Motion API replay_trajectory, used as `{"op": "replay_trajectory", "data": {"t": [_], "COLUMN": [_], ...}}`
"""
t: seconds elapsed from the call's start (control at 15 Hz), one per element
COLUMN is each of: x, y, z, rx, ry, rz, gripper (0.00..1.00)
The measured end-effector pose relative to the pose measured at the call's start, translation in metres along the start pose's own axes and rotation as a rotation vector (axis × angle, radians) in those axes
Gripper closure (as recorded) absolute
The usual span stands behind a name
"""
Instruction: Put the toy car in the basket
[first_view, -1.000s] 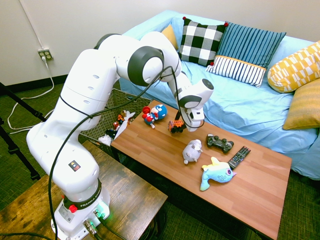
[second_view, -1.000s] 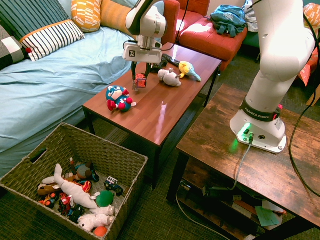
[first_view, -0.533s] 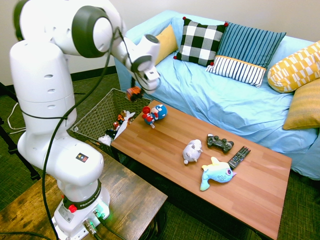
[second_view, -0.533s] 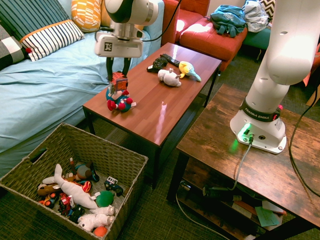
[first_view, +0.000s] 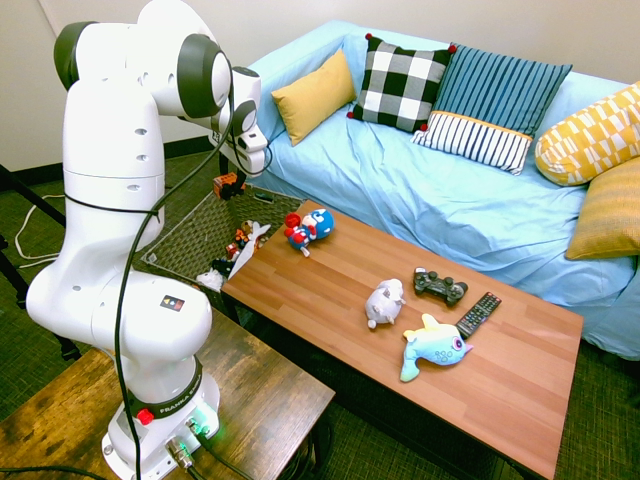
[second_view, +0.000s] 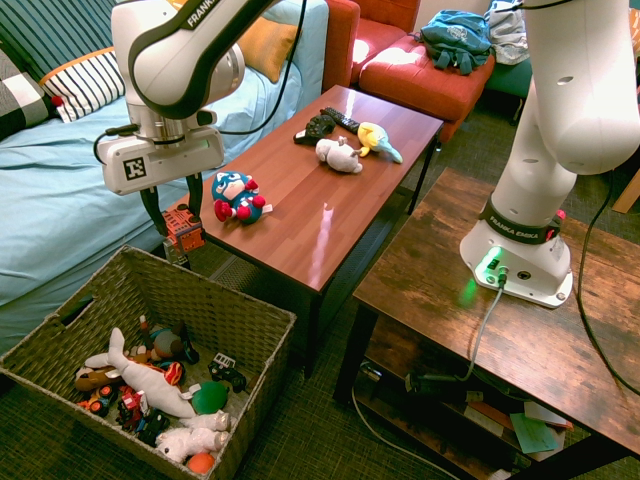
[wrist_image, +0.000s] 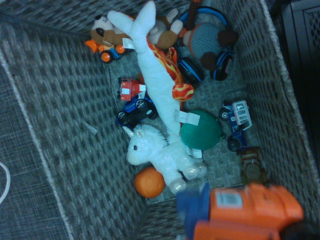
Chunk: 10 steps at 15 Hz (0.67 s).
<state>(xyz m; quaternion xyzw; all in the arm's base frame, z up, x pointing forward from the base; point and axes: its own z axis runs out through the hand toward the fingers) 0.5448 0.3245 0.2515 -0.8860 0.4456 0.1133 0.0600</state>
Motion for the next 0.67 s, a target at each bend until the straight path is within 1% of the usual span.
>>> {"op": "replay_trajectory", "data": {"t": [0.27,0.4,0.53,0.67], "x": [0.0,0.019,0.065,0.133], "y": [-0.003,0.013,0.054,0.115], "z": [-0.014,-0.04,-0.082,-0.114], "rx": [0.015,0.057,0.114,0.177], "ry": [-0.006,0.005,0.007,-0.007], "rz": [-0.003,0.005,0.037,0.091], "gripper": [0.0,0.0,0.0,0.0]}}
